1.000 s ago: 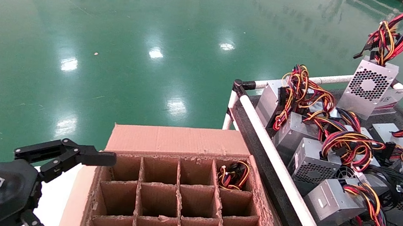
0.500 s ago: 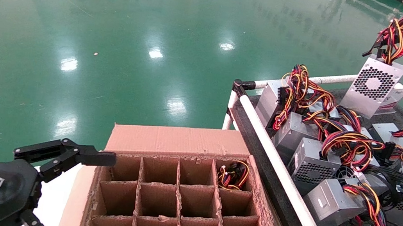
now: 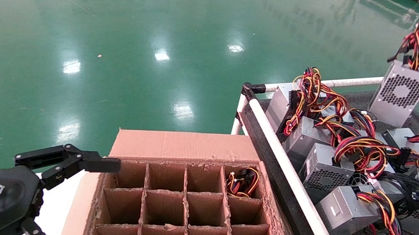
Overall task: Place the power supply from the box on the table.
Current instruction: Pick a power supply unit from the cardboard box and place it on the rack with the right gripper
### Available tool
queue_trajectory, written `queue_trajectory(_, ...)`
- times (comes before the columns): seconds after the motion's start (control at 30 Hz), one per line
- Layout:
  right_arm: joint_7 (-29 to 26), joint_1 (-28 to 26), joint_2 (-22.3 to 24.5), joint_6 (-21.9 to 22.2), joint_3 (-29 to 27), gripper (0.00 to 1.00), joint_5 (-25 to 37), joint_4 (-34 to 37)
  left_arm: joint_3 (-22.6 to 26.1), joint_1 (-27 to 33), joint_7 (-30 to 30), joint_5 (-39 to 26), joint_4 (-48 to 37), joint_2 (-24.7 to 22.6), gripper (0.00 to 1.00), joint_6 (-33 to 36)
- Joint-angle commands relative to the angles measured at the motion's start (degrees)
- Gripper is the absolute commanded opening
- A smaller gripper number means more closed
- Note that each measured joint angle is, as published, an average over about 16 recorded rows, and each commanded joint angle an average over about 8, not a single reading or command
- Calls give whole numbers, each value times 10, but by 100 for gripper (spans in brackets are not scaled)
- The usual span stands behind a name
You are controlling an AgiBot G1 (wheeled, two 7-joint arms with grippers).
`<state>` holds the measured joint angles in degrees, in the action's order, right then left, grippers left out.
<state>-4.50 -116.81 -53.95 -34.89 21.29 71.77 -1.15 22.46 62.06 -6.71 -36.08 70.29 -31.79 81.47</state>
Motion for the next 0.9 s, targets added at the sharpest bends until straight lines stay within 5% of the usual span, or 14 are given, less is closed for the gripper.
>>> queue_trajectory(0.03,9,5,0,5,1,0,1,1,0,0,0,0,0,0,100,0)
queue_trajectory(0.9,52,60,-37,16,-16,0,-23,10,0,0,0,0,0,0,100,0)
